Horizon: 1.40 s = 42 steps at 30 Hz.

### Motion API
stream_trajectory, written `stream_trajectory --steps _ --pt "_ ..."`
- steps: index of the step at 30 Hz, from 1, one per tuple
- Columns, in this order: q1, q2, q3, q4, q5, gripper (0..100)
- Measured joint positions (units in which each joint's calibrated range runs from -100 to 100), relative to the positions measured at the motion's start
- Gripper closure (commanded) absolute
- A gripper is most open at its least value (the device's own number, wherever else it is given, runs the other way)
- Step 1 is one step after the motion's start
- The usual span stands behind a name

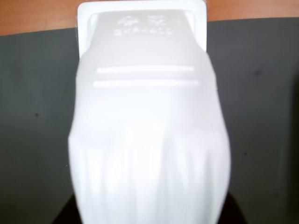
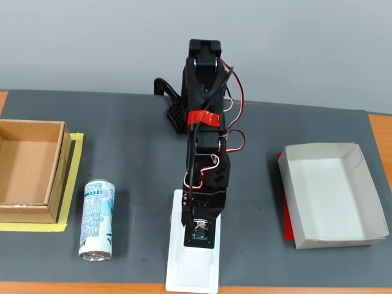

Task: Pick the sandwich and put it in the gray box

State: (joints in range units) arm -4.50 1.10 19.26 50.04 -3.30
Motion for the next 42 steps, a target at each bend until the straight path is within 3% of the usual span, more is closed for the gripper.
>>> stream_trajectory --steps 18,31,42 --pt "-0.7 -11.6 0.4 0.1 -0.7 98" --pt "-13.0 -25.9 0.4 0.1 -0.6 98" --pt "-26.8 -27.4 -7.4 0.1 -0.6 98"
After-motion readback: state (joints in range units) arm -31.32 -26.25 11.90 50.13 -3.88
